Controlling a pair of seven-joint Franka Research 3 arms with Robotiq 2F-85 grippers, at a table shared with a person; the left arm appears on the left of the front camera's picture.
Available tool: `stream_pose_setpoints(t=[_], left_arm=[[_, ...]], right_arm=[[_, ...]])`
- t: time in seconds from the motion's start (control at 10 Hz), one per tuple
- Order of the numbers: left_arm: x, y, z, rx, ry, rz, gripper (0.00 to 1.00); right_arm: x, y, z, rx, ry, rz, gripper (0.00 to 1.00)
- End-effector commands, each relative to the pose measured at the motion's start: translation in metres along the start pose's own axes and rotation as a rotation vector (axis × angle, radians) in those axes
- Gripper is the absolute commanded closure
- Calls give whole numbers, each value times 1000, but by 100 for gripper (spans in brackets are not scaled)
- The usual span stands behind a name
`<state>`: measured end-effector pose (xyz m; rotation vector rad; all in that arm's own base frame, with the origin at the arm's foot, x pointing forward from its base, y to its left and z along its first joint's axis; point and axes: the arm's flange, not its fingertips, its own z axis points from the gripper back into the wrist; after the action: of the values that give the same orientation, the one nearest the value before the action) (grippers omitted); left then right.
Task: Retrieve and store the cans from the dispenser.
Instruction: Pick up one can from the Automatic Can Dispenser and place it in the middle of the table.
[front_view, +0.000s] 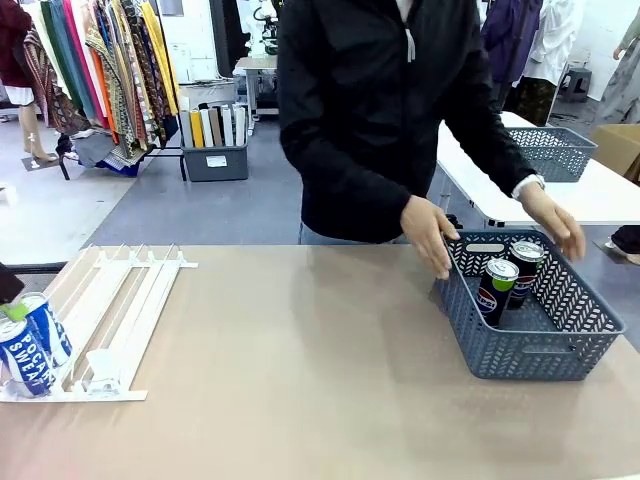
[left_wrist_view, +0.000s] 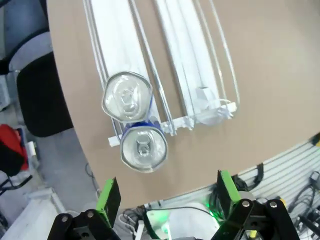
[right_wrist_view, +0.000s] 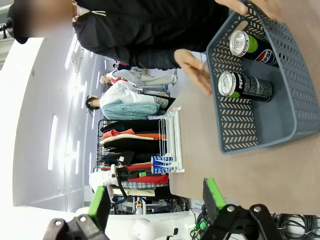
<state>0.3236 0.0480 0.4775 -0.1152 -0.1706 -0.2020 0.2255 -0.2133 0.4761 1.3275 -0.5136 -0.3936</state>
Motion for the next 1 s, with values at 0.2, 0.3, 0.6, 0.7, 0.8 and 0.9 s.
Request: stream_pose_setpoints(t=[0.2,0.3,0.6,0.7,0.8,0.9], left_arm=[[9,9,-44,113,50,80,0],[9,9,-51,110,70,78,0],[2,12,-76,102,116,66,0],[-1,12,-84,93,139,69,0],[-2,14,-88,91,145,65,0],[-1,15,-91,85,136,61,0]], right_arm=[[1,2,0,23,-8,24,0],[1,2,0,23,-8,24,0],[1,2,0,23,-8,24,0],[1,2,0,23,-8,24,0],[1,2,0,23,-8,24,0],[1,2,0,23,-8,24,0]])
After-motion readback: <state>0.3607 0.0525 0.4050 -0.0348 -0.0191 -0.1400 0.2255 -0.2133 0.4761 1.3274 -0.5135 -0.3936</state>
